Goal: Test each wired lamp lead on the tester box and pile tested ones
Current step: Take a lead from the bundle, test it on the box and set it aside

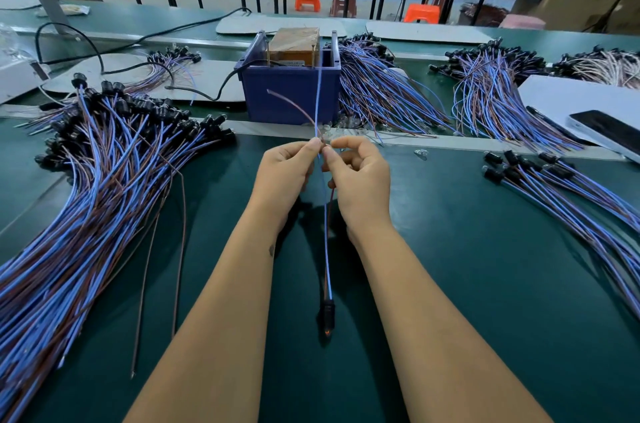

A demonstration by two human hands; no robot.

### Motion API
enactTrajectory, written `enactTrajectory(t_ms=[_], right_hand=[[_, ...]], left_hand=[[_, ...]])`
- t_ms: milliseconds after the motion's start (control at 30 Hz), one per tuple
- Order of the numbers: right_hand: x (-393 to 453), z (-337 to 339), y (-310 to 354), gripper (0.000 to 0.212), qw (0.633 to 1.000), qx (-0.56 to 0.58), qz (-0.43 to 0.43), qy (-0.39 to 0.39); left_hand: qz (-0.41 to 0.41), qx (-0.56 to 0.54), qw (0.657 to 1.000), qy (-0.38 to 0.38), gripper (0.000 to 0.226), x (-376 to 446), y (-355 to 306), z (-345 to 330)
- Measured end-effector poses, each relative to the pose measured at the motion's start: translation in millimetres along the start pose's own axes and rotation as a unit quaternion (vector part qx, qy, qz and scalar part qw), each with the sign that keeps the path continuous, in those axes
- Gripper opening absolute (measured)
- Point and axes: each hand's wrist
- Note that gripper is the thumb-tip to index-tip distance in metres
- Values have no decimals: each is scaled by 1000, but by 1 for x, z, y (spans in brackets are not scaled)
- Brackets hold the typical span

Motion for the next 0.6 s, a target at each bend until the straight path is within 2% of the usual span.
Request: enactTrajectory(t_ms=[133, 300, 433, 500, 600], right_hand=[[1, 2, -2, 12, 999, 21, -4, 43], [1, 4, -3, 19, 996, 42, -20, 78], [1, 3, -3, 45, 988, -48, -8, 145], [-1, 2, -3, 51, 981, -42, 3, 190], [-3, 3, 0, 34, 978, 24, 1, 208]], left_hand=[[14, -4, 1000, 4, 38, 1, -1, 2], [21, -53, 997, -41, 19, 3, -2, 7], [18, -117, 989, -87, 24, 6, -4, 8], [21, -127, 986, -104, 28, 7, -4, 9], [26, -140, 982, -122, 27, 8, -2, 13]])
Point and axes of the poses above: each hand's wrist, its own x-axis towards the middle knuckle, its own z-axis out of the back of the hand, y = z × x
